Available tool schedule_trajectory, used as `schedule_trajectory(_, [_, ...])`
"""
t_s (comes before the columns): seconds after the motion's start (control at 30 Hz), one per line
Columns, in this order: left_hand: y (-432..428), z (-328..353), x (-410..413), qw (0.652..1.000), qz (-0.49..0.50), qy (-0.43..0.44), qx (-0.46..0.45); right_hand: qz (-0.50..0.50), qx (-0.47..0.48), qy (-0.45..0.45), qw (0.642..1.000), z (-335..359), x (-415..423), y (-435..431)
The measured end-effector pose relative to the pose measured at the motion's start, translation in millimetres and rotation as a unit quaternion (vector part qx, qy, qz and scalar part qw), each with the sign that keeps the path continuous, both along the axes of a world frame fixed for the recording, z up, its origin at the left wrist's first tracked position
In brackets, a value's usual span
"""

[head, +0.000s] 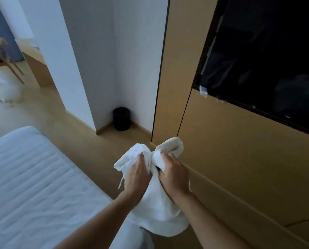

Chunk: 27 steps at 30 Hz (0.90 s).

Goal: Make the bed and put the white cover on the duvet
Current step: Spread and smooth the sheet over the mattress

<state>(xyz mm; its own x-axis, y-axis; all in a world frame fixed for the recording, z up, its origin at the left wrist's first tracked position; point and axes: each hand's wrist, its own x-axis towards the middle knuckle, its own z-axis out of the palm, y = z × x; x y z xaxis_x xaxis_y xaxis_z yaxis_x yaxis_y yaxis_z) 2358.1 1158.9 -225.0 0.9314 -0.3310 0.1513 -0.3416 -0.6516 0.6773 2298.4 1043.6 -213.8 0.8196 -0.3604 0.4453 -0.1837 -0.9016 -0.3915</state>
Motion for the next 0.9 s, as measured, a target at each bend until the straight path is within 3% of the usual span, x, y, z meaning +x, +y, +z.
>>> schedule_trajectory(0.1, [-29.8, 8.8, 51.7, 1.000, 0.025, -0.017, 0.002, 0.019, -0.002, -0.006, 1.000, 6.4, 55.6, -29.7])
schedule_trajectory(0.2, [-51.7, 4.5, 105.3, 0.998, 0.047, 0.029, 0.000, 0.049, -0.004, -0.020, 0.999, 6.4, 113.8, -57.6])
schedule_trajectory(0.5, [-95.4, -9.3, 267.1, 0.978, 0.207, 0.013, 0.006, 0.223, 0.037, -0.039, 0.973, -10.8, 319.3, -115.2])
schedule_trajectory(0.9, [9.6, -4.4, 461.7, 0.928, 0.367, -0.025, 0.062, 0.371, 0.120, -0.017, 0.920, -23.8, 556.1, -6.8])
